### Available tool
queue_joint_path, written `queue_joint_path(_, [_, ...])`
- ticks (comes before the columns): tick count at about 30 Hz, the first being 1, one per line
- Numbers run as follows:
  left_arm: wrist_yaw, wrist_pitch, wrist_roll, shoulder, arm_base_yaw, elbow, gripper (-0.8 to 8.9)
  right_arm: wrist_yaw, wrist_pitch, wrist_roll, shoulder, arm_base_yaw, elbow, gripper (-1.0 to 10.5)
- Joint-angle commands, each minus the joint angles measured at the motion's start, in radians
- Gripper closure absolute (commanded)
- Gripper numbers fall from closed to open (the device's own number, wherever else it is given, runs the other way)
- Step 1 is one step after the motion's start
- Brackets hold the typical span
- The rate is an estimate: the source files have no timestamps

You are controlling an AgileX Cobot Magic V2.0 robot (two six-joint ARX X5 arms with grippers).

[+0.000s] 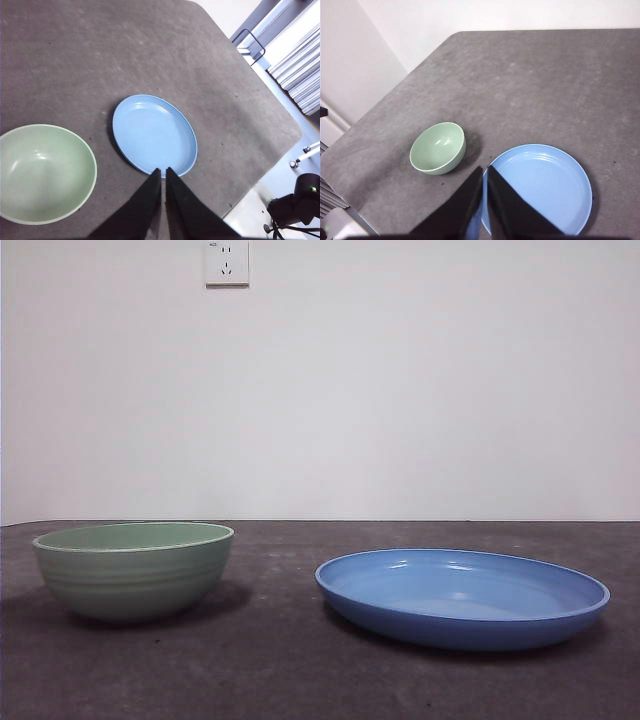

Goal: Place the green bowl on the blue plate

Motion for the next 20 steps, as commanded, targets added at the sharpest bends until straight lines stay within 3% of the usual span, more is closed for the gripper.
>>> queue_joint_path(1, [0.008, -0.001, 0.023, 0.001, -0.004, 0.020, 7.93, -0.002, -0.020, -0.016, -0.008, 0.006, 0.019, 9.4])
queue_joint_path(11, [0.008, -0.006, 0.023, 0.000, -0.004, 0.020, 7.58, -0.002, -0.121, -0.018, -0.010, 0.006, 0.019, 9.4])
queue_joint_path(13, [0.008, -0.006, 0.023, 0.000, -0.004, 0.020, 6.59, -0.003, -0.121, -0.021, -0.010, 0.006, 0.019, 8.8])
queue_joint_path(16, [0.008, -0.014, 0.023, 0.000, -0.004, 0.020, 4.23, -0.005, -0.121, -0.020, -0.010, 0.006, 0.019, 6.5])
queue_joint_path(20, [0.008, -0.020, 0.021, 0.000, -0.004, 0.020, 2.27, -0.005, -0.121, -0.020, -0.010, 0.006, 0.019, 4.0])
